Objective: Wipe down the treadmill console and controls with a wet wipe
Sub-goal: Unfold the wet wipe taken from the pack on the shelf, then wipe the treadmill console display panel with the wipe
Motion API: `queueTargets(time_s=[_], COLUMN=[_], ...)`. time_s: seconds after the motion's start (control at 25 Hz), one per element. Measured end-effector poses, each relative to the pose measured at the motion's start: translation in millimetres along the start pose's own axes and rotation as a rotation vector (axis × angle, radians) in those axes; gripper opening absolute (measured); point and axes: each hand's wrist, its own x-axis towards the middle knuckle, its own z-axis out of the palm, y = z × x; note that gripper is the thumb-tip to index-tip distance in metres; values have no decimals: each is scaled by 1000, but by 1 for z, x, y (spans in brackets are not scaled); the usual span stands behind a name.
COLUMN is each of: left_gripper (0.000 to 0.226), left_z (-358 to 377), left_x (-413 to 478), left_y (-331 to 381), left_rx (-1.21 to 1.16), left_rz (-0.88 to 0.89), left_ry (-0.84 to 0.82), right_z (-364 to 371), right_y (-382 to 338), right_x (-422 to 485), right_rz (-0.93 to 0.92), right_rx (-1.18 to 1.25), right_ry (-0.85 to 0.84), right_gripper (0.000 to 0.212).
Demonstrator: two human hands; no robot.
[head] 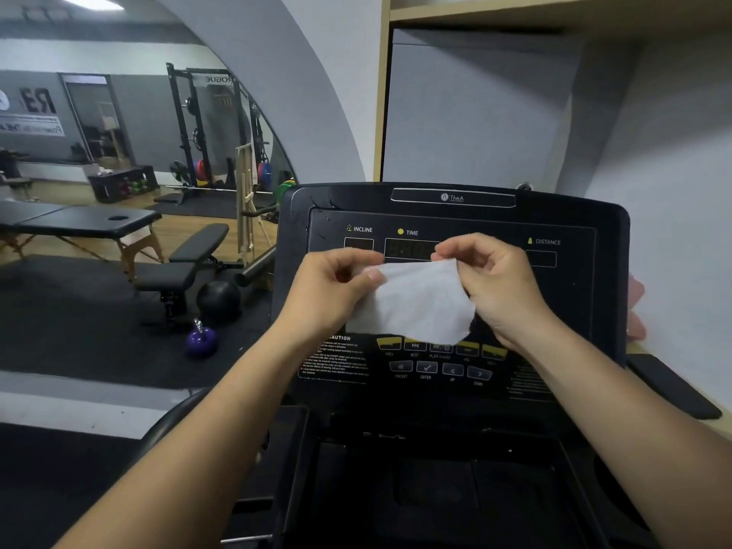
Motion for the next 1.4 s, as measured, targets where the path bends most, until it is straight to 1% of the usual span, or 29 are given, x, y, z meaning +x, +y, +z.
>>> queueTargets(time_s=[0.08, 0.16, 0.2, 0.24, 0.28, 0.32, 0.36, 0.44, 0.52, 0.56, 0.64, 0.76, 0.88, 0.92, 0.96, 1.0, 1.04, 1.08, 1.12, 1.16, 1.2, 1.28, 1.32, 1.36, 1.4], left_gripper=[8, 11, 13, 15, 17, 16, 13, 7, 13, 16, 24, 32, 32, 30, 30, 31, 34, 37, 39, 40, 40, 42, 43, 44, 44], left_z=[1, 4, 6, 7, 6, 5, 3, -1, -1, 1, 7, 15, 16, 11, 4, -6, -17, -27, -35, -39, -40, -37, -37, -36, -37], left_x=[1, 0, 1, 2, 3, 3, 4, 2, 2, 4, 15, 34, 39, 37, 36, 37, 39, 41, 42, 45, 48, 50, 50, 49, 49], left_y=[2, 5, 5, 6, 6, 5, 4, -2, -11, -15, -21, -21, -31, -37, -45, -56, -66, -75, -83, -90, -96, -101, -103, -104, -105], left_rx=[232, 315, 322, 320, 317, 313, 302, 260, 277, 309, 368, 430, 542, 559, 570, 582, 588, 569, 517, 434, 347, 270, 274, 285, 294], left_rz=[88, 180, 218, 242, 251, 249, 246, 246, 266, 288, 327, 302, 366, 399, 421, 413, 365, 294, 230, 182, 150, 119, 112, 111, 114], left_ry=[89, 125, 121, 116, 116, 126, 137, 141, 122, 110, 101, 78, 44, 89, 192, 343, 500, 612, 652, 633, 585, 518, 509, 507, 509], right_z=[0, 4, 5, 5, 4, 4, 3, 1, -1, 0, 5, 18, 29, 31, 31, 32, 33, 36, 41, 48, 57, 76, 85, 92, 100], right_y=[0, -3, -3, -1, 0, 2, 3, 3, 1, -1, -6, -13, 2, 9, 15, 18, 20, 21, 22, 23, 26, 34, 38, 40, 40], right_x=[2, -1, -2, -2, -2, -2, -1, 2, 10, 16, 34, 61, 80, 82, 83, 83, 81, 79, 75, 70, 65, 54, 51, 52, 57], right_rz=[67, 128, 90, 15, -49, -83, -78, -9, 43, 30, -65, -247, -381, -448, -504, -543, -571, -589, -592, -565, -501, -358, -326, -335, -375], right_rx=[80, 179, 92, -105, -321, -474, -512, -387, -297, -309, -373, -583, -989, -1090, -1150, -1189, -1231, -1270, -1299, -1315, -1331, -1380, -1402, -1403, -1390], right_ry=[16, -42, -89, -146, -210, -250, -260, -199, -64, -6, 75, 85, 93, 115, 155, 205, 257, 298, 328, 336, 308, 190, 137, 93, 56], right_gripper=[26, 21, 15, 8, 7, 8, 8, 8, 8, 10, 16, 16, 17, 15, 12, 10, 8, 7, 9, 15, 25, 61, 76, 83, 81])
